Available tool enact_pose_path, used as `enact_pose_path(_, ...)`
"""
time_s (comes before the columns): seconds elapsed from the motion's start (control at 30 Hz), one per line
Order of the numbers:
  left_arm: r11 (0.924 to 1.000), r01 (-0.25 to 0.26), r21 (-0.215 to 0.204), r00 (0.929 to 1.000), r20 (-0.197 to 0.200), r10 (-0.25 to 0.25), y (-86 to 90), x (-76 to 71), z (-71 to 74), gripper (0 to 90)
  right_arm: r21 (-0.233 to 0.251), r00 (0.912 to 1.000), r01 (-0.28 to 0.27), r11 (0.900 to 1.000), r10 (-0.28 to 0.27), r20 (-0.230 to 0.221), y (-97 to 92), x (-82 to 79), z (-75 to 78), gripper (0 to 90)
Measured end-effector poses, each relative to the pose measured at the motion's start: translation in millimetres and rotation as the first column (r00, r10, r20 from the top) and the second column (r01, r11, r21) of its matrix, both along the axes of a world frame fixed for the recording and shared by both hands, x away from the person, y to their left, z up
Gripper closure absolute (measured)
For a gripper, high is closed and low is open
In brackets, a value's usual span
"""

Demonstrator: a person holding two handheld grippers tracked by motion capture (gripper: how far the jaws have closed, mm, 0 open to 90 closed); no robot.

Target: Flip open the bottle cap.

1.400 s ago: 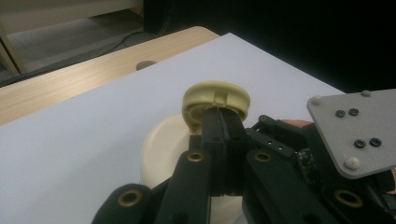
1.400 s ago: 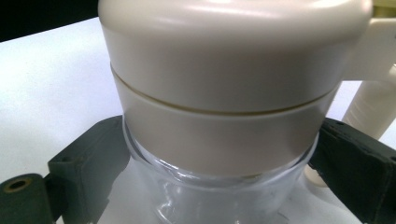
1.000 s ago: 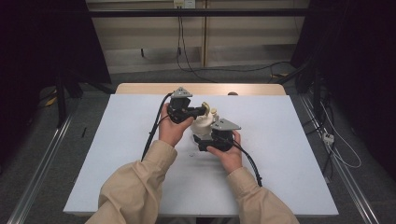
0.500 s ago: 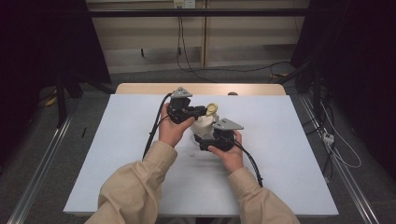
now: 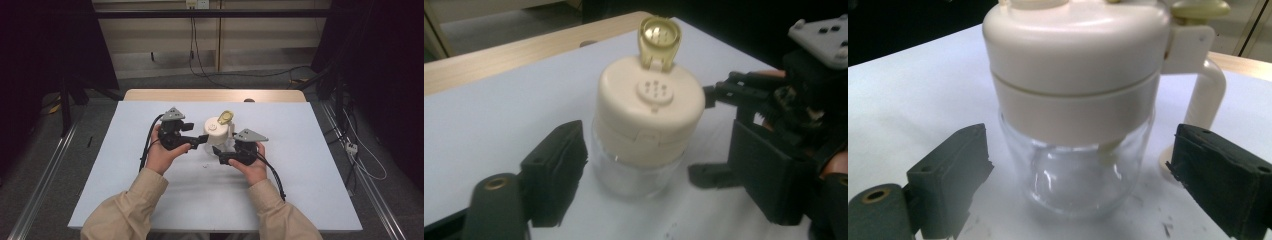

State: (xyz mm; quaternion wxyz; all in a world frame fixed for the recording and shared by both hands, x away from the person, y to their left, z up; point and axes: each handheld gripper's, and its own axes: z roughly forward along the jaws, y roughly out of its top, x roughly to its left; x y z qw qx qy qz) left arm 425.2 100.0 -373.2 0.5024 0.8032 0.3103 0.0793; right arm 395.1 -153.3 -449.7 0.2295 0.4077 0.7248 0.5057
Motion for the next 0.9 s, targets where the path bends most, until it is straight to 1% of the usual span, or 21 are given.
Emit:
enact_pose_path(0.03, 1.0000, 0.004, -0.009, 1.0000, -0.008, -0.004, 4.2, -2.3, -2.0, 19.9, 0.002, 1.0000, 0.007, 1.0000, -0.007, 0.000, -1.7, -2.2, 0.2, 8.4)
enact_pose_path(0.07, 0.9999, 0.000, -0.017, 1.0000, -0.008, 0.000, 8.2, -4.5, -4.1, 19.5, 0.004, 1.0000, 0.009, 1.0000, -0.009, 0.000, -3.7, -4.0, 0.5, 7.9)
enact_pose_path(0.1, 0.9998, -0.006, -0.020, 1.0000, -0.006, 0.006, 12.4, -6.8, -6.0, 18.3, 0.010, 0.9999, 0.006, 0.9999, -0.006, -0.010, -6.0, -6.0, 1.2, 6.9)
enact_pose_path(0.13, 0.9997, -0.010, -0.020, 0.9999, -0.006, 0.009, 16.9, -8.8, -8.1, 16.3, 0.017, 0.9999, 0.008, 0.9998, -0.007, -0.012, -7.9, -8.0, 2.0, 6.2)
enact_pose_path(0.17, 0.9995, -0.011, -0.030, 0.9999, -0.011, 0.010, 20.9, -10.7, -10.7, 14.6, 0.018, 0.9999, 0.012, 0.9998, -0.012, -0.010, -10.2, -10.5, 3.0, 6.4)
enact_pose_path(0.23, 0.9996, -0.014, -0.024, 0.9998, -0.012, 0.014, 28.6, -14.2, -16.8, 13.0, 0.022, 0.9999, 0.005, 0.9997, -0.005, -0.013, -14.0, -15.7, 5.1, 5.3)
enact_pose_path(0.3, 0.9997, -0.020, -0.012, 0.9997, -0.009, 0.020, 35.1, -17.6, -22.5, 10.5, 0.018, 1.0000, 0.008, 0.9998, -0.007, -0.004, -18.0, -21.5, 7.0, 5.6)
enact_pose_path(0.37, 0.9996, -0.023, -0.015, 0.9996, -0.014, 0.023, 42.1, -20.5, -28.4, 9.5, 0.022, 0.9999, -0.003, 0.9998, 0.003, -0.013, -22.3, -26.3, 7.7, 5.5)
enact_pose_path(0.47, 0.9990, -0.034, -0.030, 0.9991, -0.025, 0.034, 51.5, -24.3, -37.1, 6.7, 0.026, 0.9999, -0.010, 0.9996, 0.011, -0.012, -28.6, -33.8, 8.7, 6.1)
enact_pose_path(0.6, 0.9985, -0.037, -0.042, 0.9990, -0.026, 0.035, 62.7, -27.5, -43.4, 6.3, 0.034, 1.0000, -0.006, 0.9994, 0.007, -0.001, -38.0, -43.1, 10.7, 6.1)
enact_pose_path(0.73, 0.9991, -0.022, -0.035, 0.9996, -0.018, 0.022, 70.6, -31.9, -48.3, 6.3, 0.035, 1.0000, -0.004, 0.9994, 0.004, 0.004, -45.0, -51.0, 11.8, 6.0)
enact_pose_path(0.83, 0.9993, -0.027, -0.026, 0.9996, -0.013, 0.027, 77.2, -34.5, -53.2, 6.3, 0.029, 1.0000, 0.003, 0.9996, -0.003, 0.006, -50.8, -56.0, 12.4, 6.0)
enact_pose_path(0.9, 0.9990, -0.026, -0.036, 0.9995, -0.017, 0.026, 82.9, -36.4, -54.5, 6.2, 0.030, 0.9999, 0.002, 0.9996, -0.002, 0.014, -54.9, -59.4, 13.6, 5.9)
